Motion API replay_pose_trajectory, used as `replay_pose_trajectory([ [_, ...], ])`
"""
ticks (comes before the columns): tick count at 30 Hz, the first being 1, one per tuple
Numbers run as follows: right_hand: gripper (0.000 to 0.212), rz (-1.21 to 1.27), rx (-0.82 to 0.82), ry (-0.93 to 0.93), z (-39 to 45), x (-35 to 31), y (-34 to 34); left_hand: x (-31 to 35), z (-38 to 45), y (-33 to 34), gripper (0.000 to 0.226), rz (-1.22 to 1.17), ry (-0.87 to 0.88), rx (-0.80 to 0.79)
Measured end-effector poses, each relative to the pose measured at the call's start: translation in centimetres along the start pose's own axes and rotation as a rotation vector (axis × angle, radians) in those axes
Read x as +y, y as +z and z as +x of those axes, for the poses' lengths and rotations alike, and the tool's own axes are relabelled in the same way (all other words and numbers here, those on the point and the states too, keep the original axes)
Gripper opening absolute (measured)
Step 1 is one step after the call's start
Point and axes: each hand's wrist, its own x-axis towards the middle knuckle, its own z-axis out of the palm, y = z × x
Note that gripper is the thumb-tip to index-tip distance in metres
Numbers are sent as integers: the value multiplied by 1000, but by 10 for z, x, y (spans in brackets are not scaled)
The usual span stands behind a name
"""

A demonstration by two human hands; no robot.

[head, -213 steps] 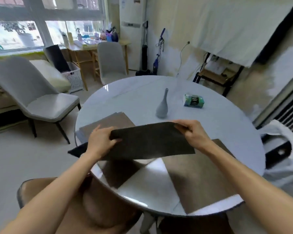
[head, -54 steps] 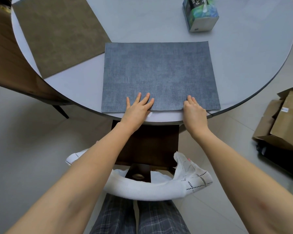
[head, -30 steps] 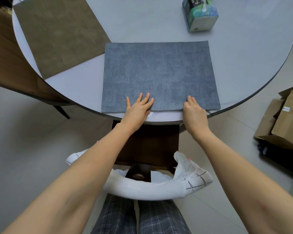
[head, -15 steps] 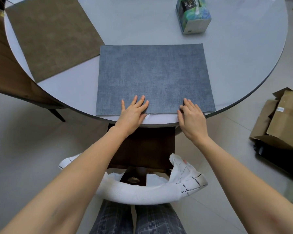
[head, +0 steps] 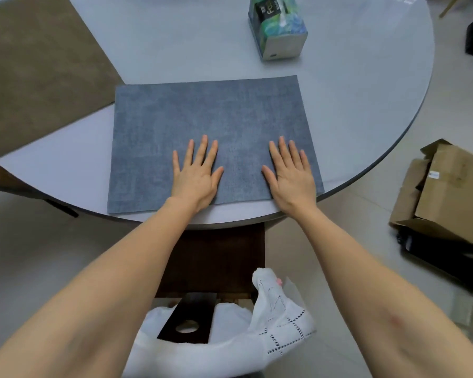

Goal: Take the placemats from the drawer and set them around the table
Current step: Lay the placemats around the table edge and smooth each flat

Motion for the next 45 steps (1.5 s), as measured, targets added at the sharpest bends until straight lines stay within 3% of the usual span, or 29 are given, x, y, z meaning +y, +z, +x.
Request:
replay_pose_trajectory([
  [4, 66, 23, -22, 127, -21, 36, -10, 7, 3, -14, 58, 48, -3, -17],
  [9, 68, 40, 55, 464, 3, 38, -20, 8, 37, -46, 34, 88, 42, 214],
  [11, 67, 58, 105, 357, 37, 26, -25, 9, 64, -51, 35, 35, 85, 230],
  [13, 64, 78, 120, 163, 80, 6, -28, 12, 86, -45, 50, 23, 110, 137],
  [15, 63, 88, 65, -30, 118, -16, -25, 11, 99, -31, 62, 64, 88, 58],
  [17, 64, 57, -25, -214, 142, -26, -17, 7, 103, -18, 63, 92, 69, 83],
  [19, 64, -11, -42, -290, 159, -13, -15, 6, 104, -16, 63, 87, 84, 93],
  [24, 65, -3, -28, 90, 185, 43, -33, 6, 105, -19, 63, 67, 75, 61],
  [27, 67, -110, -24, 207, 177, 35, -35, 1, 111, -31, 58, 23, 111, 64],
  [32, 60, 82, 17, 38, 156, -71, -17, -36, 136, -63, 40, -249, 136, 278],
  [35, 59, 101, 21, 28, 146, -126, 2, -58, 145, -63, 46, -226, 86, 197],
  [37, 60, 49, 71, 56, 139, -138, 13, -69, 146, -54, 52, -69, 129, 94],
  [39, 60, 15, 91, 62, 138, -138, 18, -82, 148, -48, 57, 45, 157, 110],
  [45, 61, 8, 110, 64, 140, -138, 21, -134, 137, -53, 65, 39, -140, 198],
])
